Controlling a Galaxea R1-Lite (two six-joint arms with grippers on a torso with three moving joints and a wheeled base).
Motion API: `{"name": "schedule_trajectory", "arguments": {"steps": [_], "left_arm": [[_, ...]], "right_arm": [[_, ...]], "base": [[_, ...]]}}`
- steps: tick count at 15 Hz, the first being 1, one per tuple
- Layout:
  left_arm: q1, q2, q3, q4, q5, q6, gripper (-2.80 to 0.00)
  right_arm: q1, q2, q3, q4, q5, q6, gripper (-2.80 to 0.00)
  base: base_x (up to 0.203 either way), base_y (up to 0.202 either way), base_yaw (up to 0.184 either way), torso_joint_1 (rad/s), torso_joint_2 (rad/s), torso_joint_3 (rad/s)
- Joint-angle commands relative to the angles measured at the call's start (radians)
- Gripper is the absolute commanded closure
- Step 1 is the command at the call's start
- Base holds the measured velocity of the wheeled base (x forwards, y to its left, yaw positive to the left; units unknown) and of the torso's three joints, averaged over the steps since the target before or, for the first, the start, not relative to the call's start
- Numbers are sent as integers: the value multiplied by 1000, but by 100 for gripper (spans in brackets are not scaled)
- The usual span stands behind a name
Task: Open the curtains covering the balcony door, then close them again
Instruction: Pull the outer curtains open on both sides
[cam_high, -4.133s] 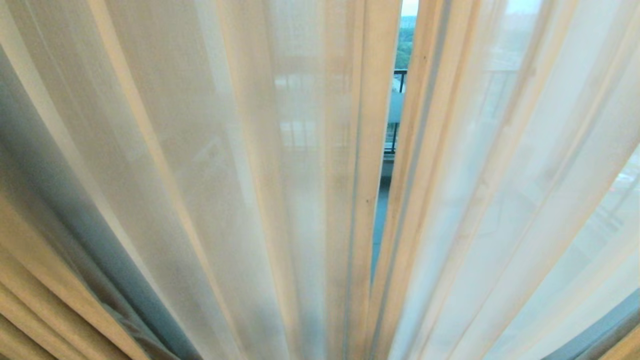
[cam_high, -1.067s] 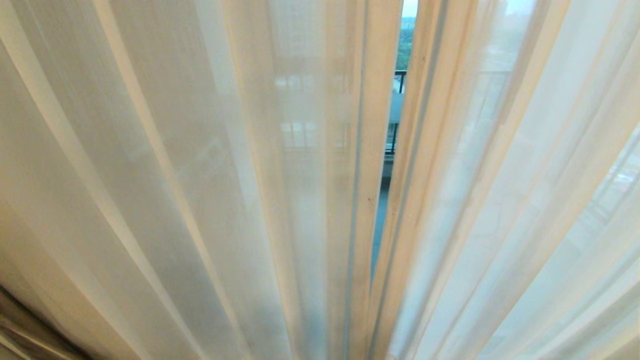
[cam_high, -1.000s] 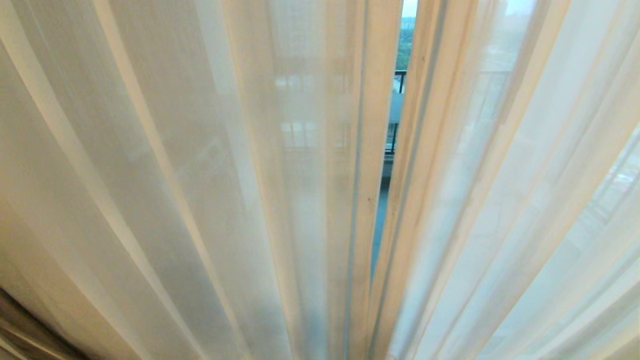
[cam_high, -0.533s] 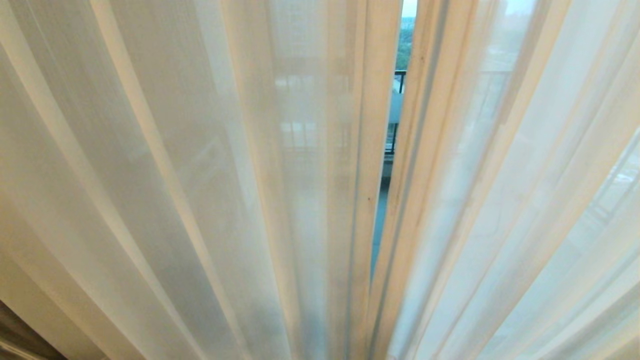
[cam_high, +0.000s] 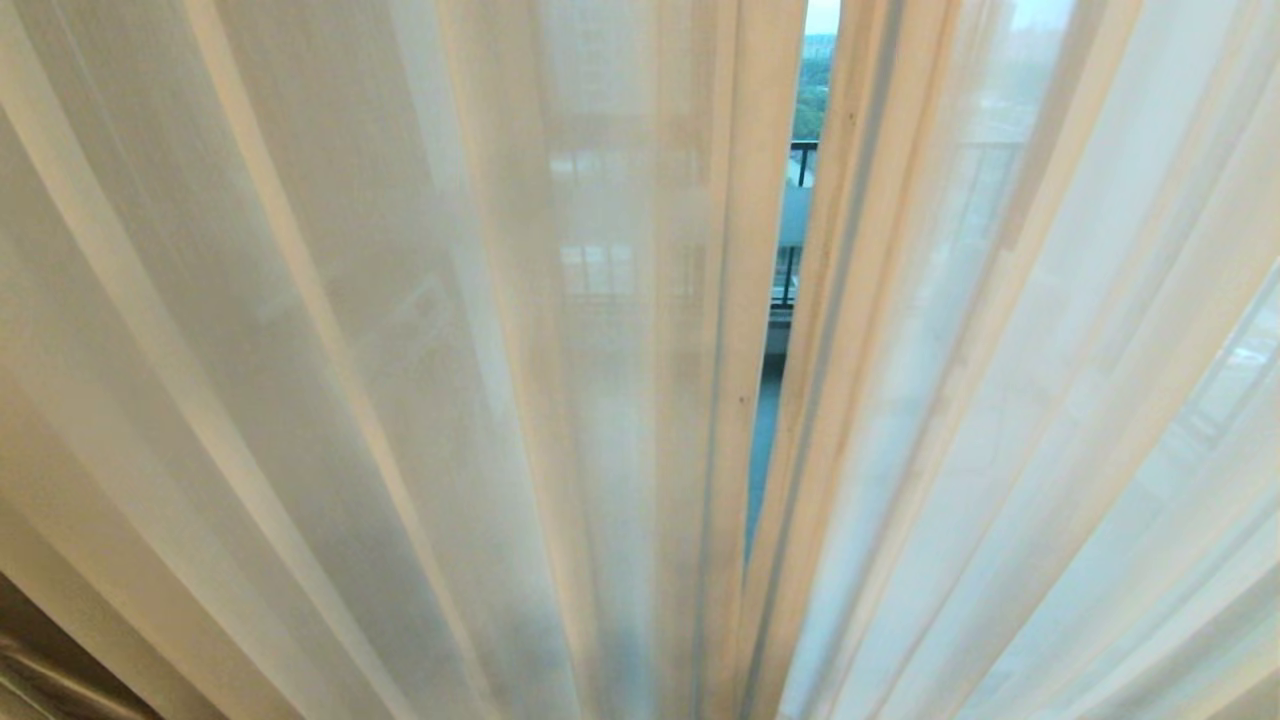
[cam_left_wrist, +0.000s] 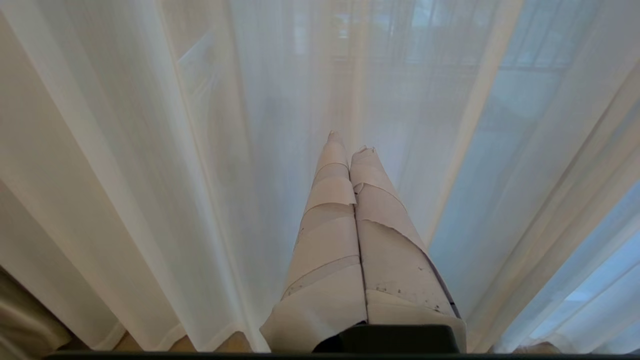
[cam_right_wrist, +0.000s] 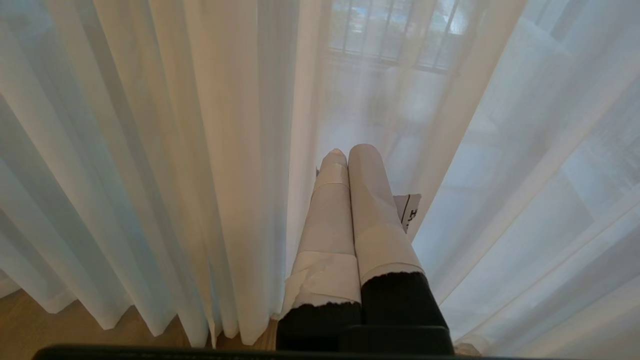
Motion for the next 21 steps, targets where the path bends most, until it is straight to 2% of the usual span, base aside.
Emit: {"name": "schedule_trajectory", "arguments": {"steps": [1,21], "left_arm": [[0,0,0,0,0,-1,0],[0,0,0,-1,0,-3,0]], "right_arm": [[0,1,0,0,1,-1,0],[0,1,0,0,1,-10,0]], "base": [[0,0,0,0,0,0],[0,0,0,0,0,0]]}}
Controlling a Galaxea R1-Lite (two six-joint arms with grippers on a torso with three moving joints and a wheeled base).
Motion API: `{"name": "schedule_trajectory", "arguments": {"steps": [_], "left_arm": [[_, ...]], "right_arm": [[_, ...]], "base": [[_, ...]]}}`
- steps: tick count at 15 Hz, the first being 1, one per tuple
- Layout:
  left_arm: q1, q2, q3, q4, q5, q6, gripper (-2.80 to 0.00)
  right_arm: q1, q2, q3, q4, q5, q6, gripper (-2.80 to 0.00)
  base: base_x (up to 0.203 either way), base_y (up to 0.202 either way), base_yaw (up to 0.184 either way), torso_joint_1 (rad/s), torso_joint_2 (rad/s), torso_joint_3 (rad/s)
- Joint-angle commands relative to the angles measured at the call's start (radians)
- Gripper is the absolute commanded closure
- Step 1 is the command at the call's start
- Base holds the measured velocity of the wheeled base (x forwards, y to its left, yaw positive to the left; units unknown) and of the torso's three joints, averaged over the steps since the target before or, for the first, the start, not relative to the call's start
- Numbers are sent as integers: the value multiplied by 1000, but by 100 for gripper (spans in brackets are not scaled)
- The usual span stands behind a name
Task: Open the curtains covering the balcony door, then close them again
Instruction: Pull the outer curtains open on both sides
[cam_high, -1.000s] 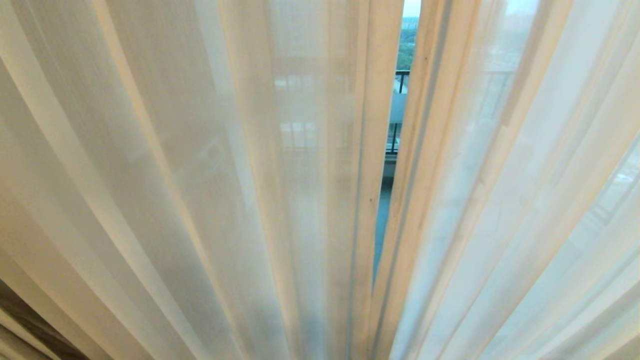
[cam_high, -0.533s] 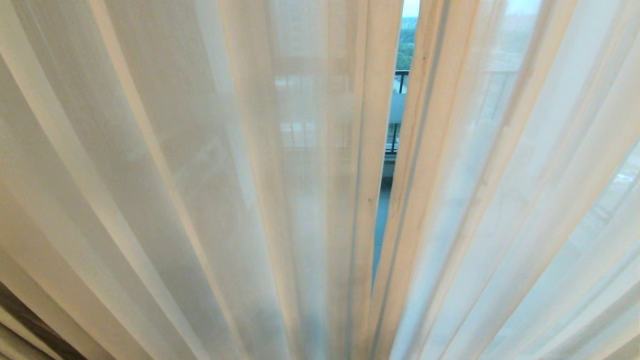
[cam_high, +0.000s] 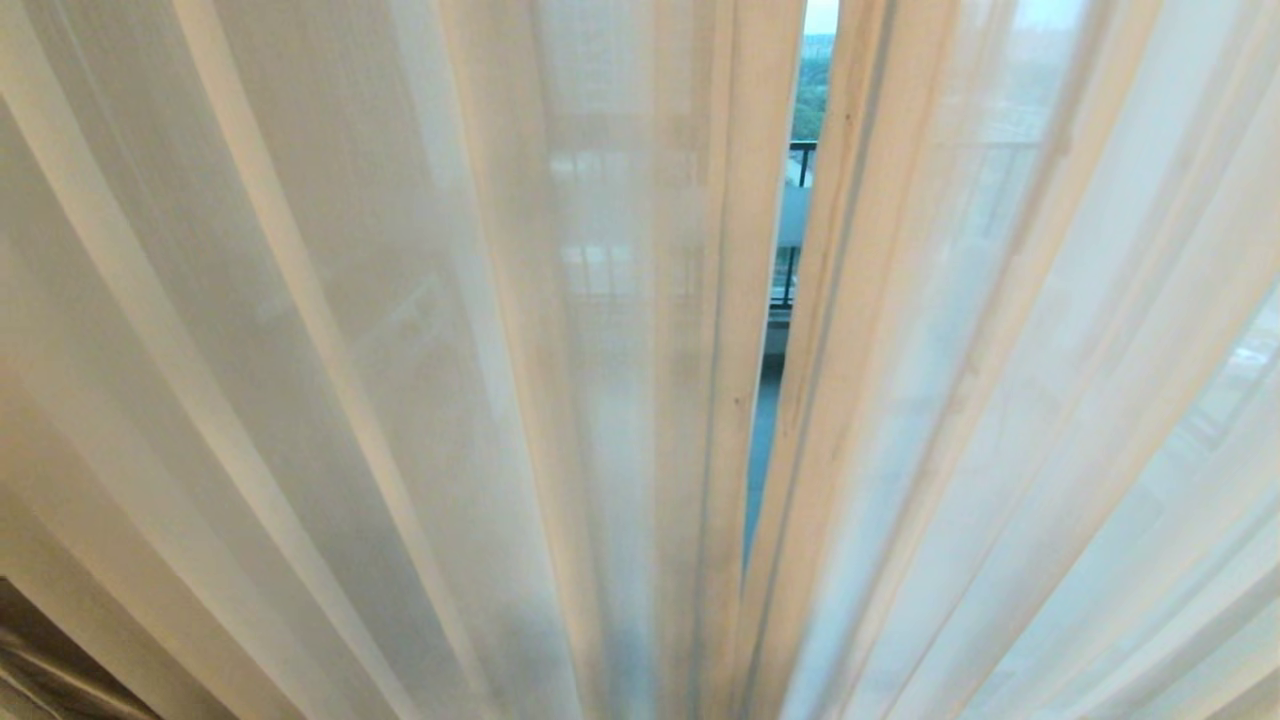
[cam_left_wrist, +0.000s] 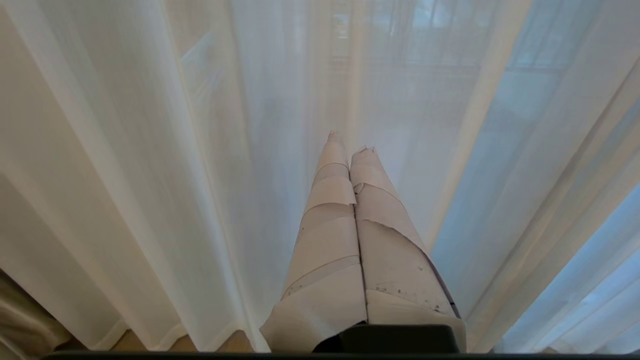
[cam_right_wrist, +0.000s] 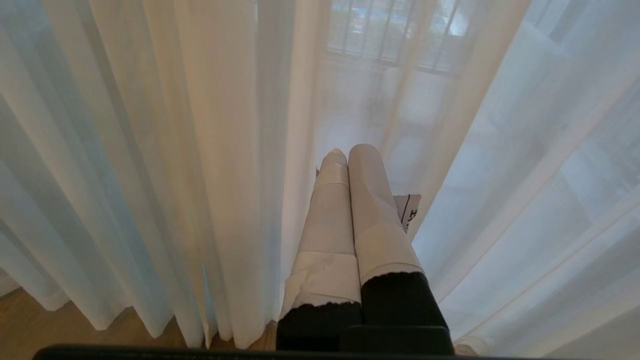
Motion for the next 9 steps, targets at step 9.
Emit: {"name": "schedule_trajectory", "arguments": {"steps": [9], "left_arm": [[0,0,0,-1,0,-1,0]], "right_arm": [[0,1,0,0,1,-1,0]], "base": [[0,-134,3,2,1,3]]}}
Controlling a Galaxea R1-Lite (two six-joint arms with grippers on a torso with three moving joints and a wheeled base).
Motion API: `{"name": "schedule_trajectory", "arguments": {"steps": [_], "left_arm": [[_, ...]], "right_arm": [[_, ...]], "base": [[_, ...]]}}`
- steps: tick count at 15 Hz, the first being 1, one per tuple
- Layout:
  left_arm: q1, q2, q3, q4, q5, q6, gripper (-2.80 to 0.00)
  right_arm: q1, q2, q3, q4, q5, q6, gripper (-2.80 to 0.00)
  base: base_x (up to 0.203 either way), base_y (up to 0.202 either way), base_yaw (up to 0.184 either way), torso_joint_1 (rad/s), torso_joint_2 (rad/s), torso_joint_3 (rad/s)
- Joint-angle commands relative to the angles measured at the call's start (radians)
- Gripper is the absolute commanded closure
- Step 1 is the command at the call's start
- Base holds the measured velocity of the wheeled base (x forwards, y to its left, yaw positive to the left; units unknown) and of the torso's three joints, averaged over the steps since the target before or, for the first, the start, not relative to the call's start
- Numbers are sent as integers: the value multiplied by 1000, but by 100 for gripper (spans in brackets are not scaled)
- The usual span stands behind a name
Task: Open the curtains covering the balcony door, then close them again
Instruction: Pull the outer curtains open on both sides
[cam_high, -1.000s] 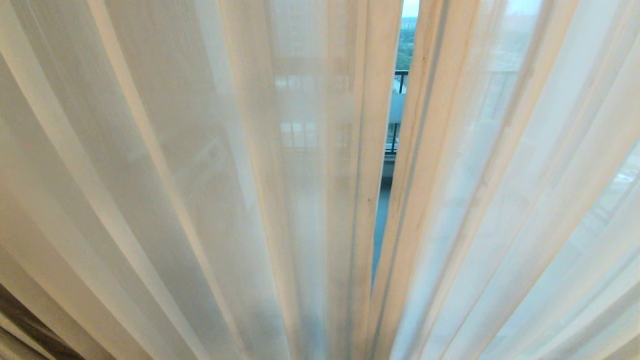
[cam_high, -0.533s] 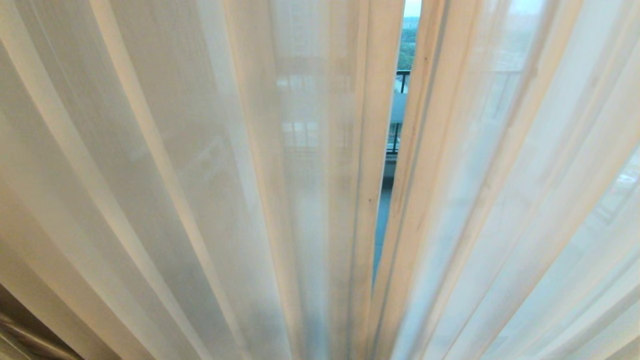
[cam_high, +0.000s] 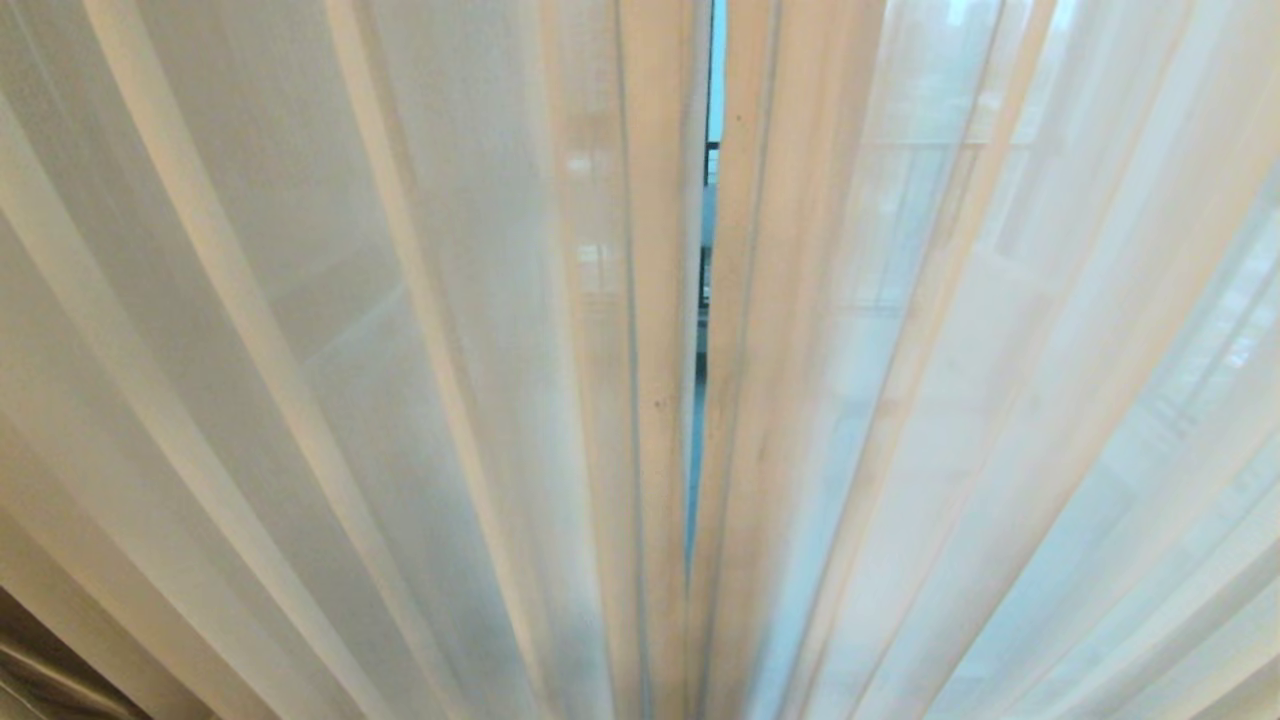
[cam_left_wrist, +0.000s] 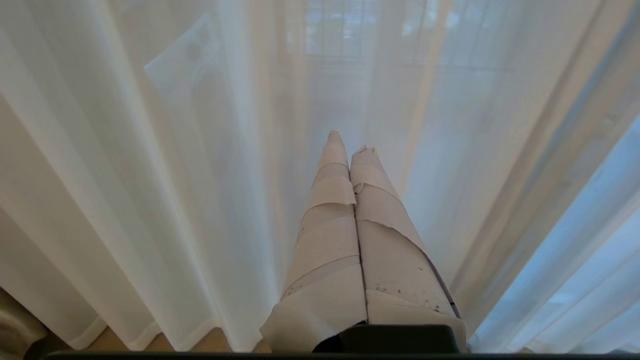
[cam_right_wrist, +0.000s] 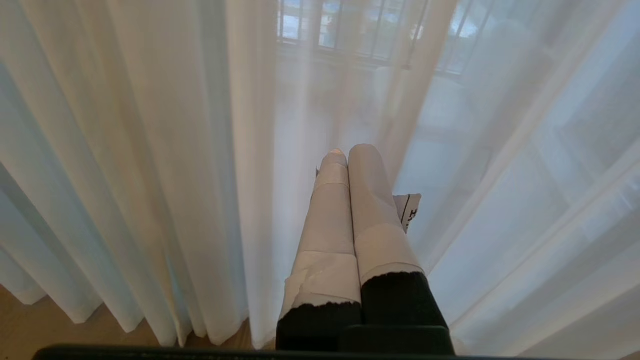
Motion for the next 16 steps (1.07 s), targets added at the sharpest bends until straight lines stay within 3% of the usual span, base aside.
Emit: {"name": "schedule_trajectory", "arguments": {"steps": [1,3,13,16], "left_arm": [[0,0,0,-1,0,0,0],[0,0,0,-1,0,0,0],[0,0,0,1,0,16,0],[0,0,0,-80,-11,30,0]], "right_arm": [[0,1,0,0,1,-1,0],[0,1,0,0,1,2,0],[0,1,0,0,1,10,0],[2,1,0,0,1,10,0]], "base": [[0,-184,2,-4,2,0],[0,-119,1,2,1,1],[0,0,0,0,0,0],[0,0,0,0,0,0]]}}
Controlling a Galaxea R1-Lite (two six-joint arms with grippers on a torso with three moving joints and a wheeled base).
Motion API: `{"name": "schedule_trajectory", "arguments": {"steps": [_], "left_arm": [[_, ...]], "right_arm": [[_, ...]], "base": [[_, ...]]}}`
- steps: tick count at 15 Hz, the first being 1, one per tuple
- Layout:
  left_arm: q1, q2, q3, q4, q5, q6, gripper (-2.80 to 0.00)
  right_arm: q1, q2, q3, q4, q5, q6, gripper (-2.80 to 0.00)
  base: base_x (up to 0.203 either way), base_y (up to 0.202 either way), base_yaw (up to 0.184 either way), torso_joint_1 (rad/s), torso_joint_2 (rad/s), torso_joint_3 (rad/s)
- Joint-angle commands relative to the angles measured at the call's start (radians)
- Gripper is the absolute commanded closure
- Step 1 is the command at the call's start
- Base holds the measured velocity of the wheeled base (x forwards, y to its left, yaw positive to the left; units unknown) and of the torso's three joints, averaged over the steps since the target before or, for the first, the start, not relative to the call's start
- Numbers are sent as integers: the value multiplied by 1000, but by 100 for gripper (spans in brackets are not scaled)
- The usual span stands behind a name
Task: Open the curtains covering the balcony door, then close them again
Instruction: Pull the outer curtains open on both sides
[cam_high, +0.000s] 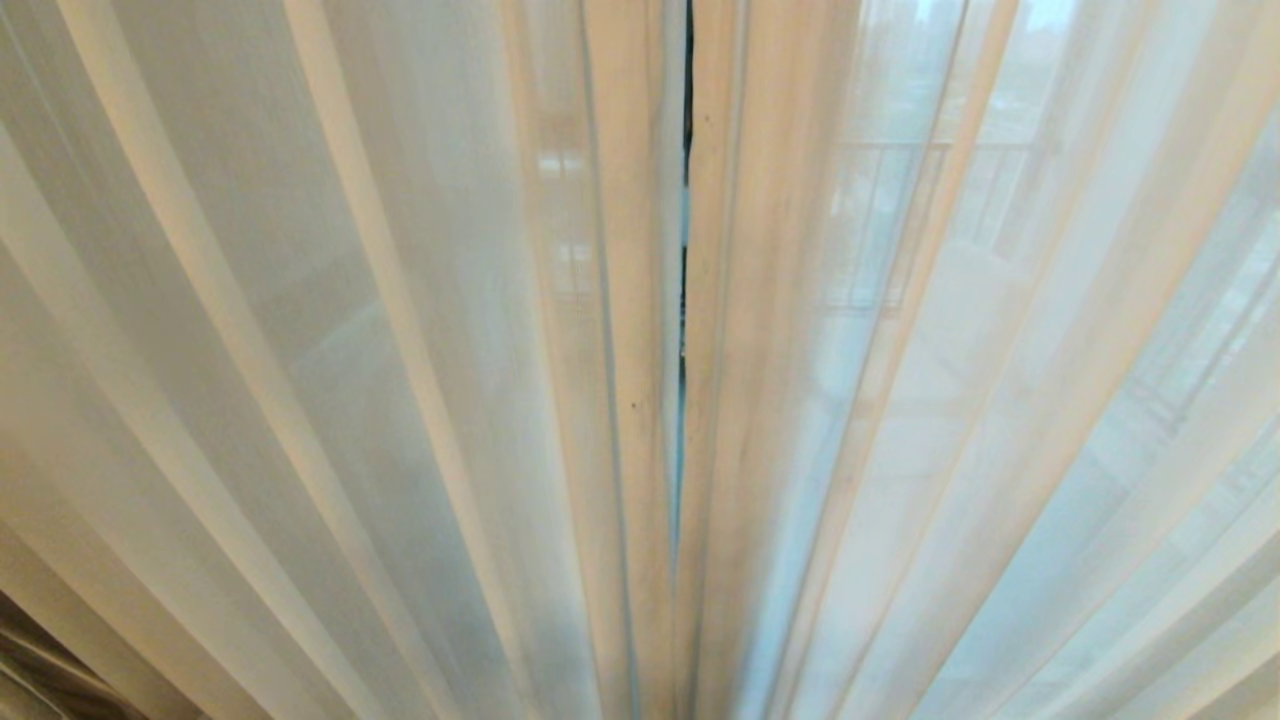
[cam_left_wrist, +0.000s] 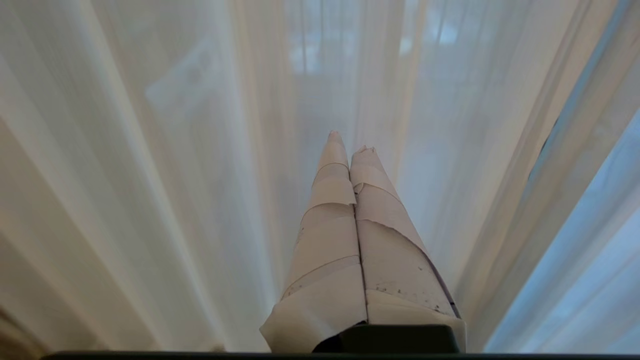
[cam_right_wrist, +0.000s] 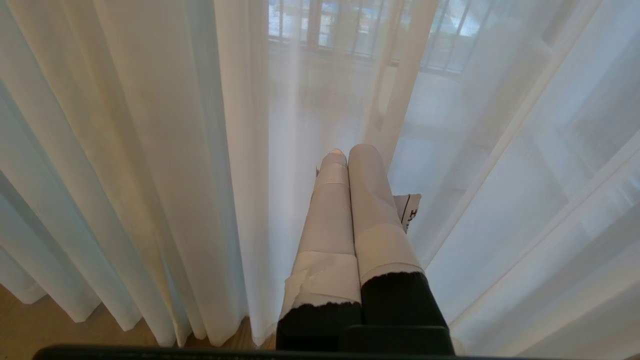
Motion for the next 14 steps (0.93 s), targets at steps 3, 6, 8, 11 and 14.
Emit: {"name": "schedule_trajectory", "arguments": {"steps": [3,6,8,11,14], "left_arm": [[0,0,0,-109,1,16,0],[0,0,0,-198,2,76,0],[0,0,0,-261,10,127,0],[0,0,-10,-314,9,179,0],[0,0,-94,-247,-1,182,0]], "right_arm": [[0,1,0,0,1,-1,0],[0,1,0,0,1,-1,0],[0,1,0,0,1,-1,0],[1,1,0,0,1,-1,0],[0,1,0,0,1,-1,0]], "base": [[0,0,0,0,0,0],[0,0,0,0,0,0],[0,0,0,0,0,0],[0,0,0,0,0,0],[0,0,0,0,0,0]]}}
